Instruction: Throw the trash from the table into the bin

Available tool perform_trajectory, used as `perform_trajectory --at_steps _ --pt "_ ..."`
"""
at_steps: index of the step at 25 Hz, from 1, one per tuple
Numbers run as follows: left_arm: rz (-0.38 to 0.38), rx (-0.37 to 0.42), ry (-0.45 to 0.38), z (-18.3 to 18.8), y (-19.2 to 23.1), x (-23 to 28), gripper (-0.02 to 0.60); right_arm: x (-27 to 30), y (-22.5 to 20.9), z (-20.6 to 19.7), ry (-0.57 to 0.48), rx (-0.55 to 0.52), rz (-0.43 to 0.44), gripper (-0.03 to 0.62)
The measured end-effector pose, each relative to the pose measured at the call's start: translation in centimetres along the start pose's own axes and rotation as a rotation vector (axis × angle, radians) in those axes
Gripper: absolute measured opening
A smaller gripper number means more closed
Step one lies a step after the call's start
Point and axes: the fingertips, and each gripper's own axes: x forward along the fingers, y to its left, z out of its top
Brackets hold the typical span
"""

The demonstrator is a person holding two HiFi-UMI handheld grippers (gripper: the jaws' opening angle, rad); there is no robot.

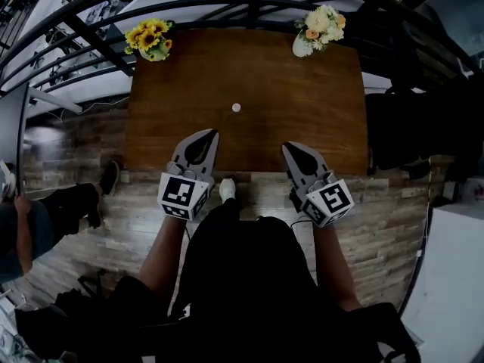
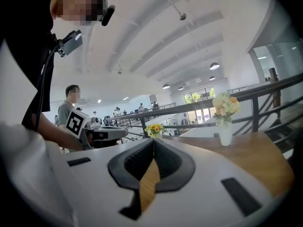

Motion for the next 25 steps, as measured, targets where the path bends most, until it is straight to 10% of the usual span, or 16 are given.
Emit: perform_trajectory --at_steps 19,25 --pt "-0.065 0.004 0.27 -12.7 3.4 13.9 0.018 10.6 -6.1 -7.8 0.125 0.042 -0.055 0.012" --pt "-0.043 0.027 0.369 -16.7 4.1 16.3 0.113 11.0 -7.8 -8.9 0.142 0.062 -0.051 0.012"
